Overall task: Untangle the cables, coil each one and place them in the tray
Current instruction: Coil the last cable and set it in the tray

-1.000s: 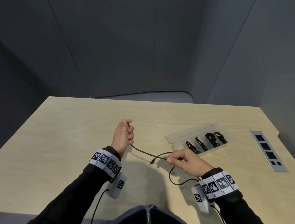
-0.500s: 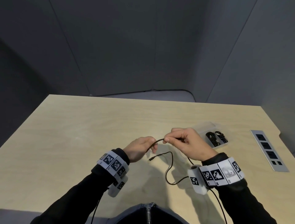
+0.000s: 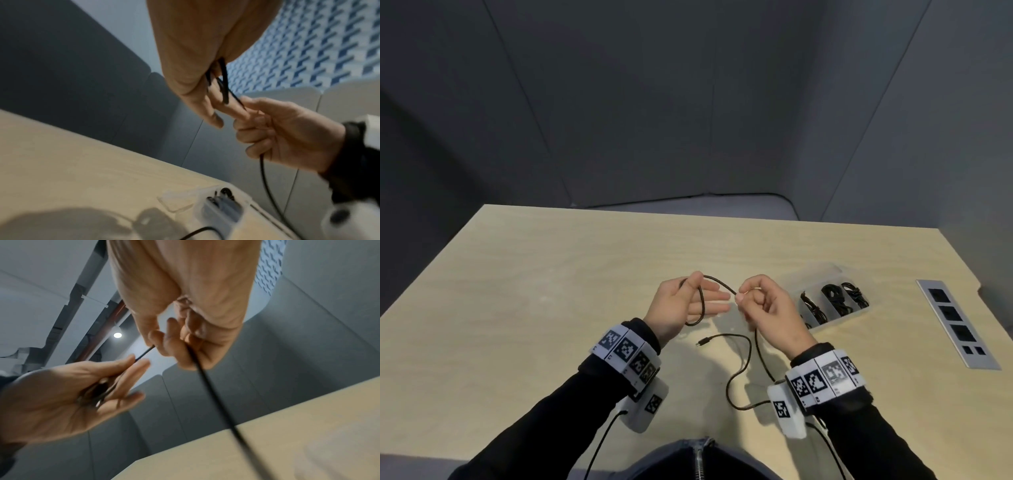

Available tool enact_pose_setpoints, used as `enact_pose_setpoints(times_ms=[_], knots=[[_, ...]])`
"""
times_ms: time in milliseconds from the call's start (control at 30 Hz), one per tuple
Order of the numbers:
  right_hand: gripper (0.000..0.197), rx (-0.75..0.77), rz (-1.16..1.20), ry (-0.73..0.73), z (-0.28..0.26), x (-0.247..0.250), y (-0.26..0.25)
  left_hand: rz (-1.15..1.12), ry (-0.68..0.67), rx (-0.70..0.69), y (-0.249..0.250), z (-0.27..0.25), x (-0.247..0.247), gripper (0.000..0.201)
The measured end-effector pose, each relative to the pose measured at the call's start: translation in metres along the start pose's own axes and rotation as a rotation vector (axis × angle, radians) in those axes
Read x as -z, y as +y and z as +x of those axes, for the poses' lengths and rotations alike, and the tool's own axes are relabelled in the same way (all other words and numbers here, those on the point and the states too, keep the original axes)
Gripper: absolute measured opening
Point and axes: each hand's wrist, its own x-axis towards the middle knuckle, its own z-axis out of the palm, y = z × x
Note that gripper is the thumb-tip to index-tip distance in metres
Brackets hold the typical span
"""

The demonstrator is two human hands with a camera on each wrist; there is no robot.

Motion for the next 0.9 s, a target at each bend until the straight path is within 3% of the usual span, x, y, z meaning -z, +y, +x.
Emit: enact_pose_setpoints(times_ms=[200, 300, 367, 533, 600, 667, 733, 833, 900], knots=[[0.01, -0.057, 0.067, -0.07, -0.008, -0.021, 0.017, -0.226, 0.114, -0.081, 0.001, 0.004, -0.001, 0.037], [0.037, -0.232, 0.007, -0.165, -0.014, -0.037, 0.027, -0.247, 0.176, -0.092, 0.004, 0.004, -0.004, 0.037], [0.045, -0.277, -0.159, -0.256, -0.018, -0.041, 0.028, -0.211, 0.255, -0.092, 0.005, 0.005, -0.003, 0.037], [0.017, -0.085, -0.486, -0.467, -0.024, -0.034, 0.006, 0.045, 0.373, -0.155, 0.001, 0.011, 0.007, 0.041], [0.017, 0.0, -0.561, -0.485, -0.023, -0.03, -0.009, 0.288, 0.373, -0.194, -0.006, 0.012, 0.013, 0.046], [0.017, 0.15, -0.688, -0.459, -0.022, -0.027, -0.023, 0.641, 0.298, -0.236, -0.013, 0.011, 0.016, 0.055], [0.018, 0.29, -0.847, -0.365, -0.018, -0.021, -0.034, 0.868, 0.109, -0.249, -0.016, 0.008, 0.012, 0.068], [0.008, 0.365, -0.687, -0.187, -0.006, -0.014, -0.034, 0.739, -0.104, -0.118, -0.013, 0.004, 0.007, 0.082], [0.004, 0.307, -0.517, -0.038, 0.002, -0.011, -0.029, 0.587, -0.201, -0.01, -0.01, 0.003, 0.005, 0.085]])
